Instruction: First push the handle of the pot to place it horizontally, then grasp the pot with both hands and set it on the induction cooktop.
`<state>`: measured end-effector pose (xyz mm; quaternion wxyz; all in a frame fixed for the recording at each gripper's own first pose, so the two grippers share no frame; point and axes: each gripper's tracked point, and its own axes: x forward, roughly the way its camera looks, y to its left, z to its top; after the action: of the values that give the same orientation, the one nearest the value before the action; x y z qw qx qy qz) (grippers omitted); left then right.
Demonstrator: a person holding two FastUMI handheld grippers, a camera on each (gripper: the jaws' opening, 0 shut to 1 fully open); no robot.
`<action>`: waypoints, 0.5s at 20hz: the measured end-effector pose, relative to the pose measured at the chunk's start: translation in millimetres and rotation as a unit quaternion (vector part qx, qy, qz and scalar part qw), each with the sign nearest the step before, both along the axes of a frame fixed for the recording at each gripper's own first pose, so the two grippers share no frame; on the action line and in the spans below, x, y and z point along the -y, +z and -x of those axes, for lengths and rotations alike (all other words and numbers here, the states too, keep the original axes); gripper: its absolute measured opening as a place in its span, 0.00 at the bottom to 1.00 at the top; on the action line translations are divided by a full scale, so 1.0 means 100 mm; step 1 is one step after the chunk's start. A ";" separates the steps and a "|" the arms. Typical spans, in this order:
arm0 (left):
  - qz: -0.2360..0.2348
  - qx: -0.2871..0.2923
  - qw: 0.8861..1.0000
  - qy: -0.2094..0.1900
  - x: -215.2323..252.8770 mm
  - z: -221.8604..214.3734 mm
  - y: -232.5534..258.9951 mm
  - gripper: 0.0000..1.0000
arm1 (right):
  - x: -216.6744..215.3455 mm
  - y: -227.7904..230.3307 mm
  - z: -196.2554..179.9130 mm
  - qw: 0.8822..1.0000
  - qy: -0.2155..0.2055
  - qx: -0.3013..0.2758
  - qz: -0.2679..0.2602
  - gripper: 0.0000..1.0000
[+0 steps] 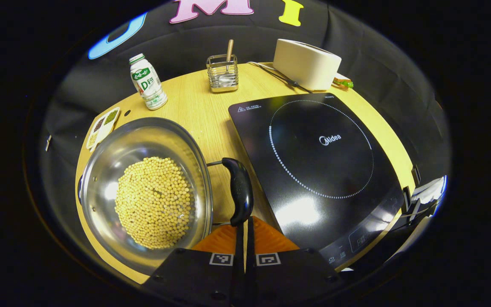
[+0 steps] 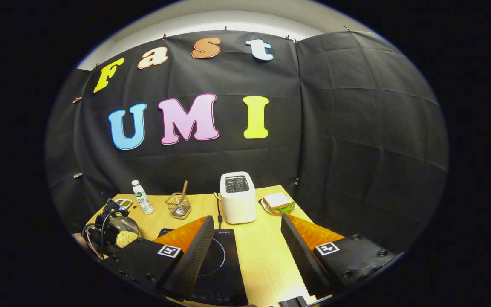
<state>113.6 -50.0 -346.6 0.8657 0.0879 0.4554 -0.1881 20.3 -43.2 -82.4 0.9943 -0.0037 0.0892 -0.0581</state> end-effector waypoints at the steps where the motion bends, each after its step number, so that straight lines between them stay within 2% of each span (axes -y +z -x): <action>1: 0.000 0.002 1.000 -0.001 0.00 -0.04 0.01 0.05 | 0.02 -0.01 0.00 1.000 -0.002 -0.001 0.001 0.98; 10: -0.007 0.018 1.000 -0.014 0.11 -0.41 0.07 0.05 | 0.14 -0.01 0.06 1.000 -0.025 -0.002 0.007 0.98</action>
<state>154.2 -61.0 -339.8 0.8704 0.1035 0.4402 -0.1949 14.4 -57.4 -83.2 0.9923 -0.0083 0.0910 -0.0836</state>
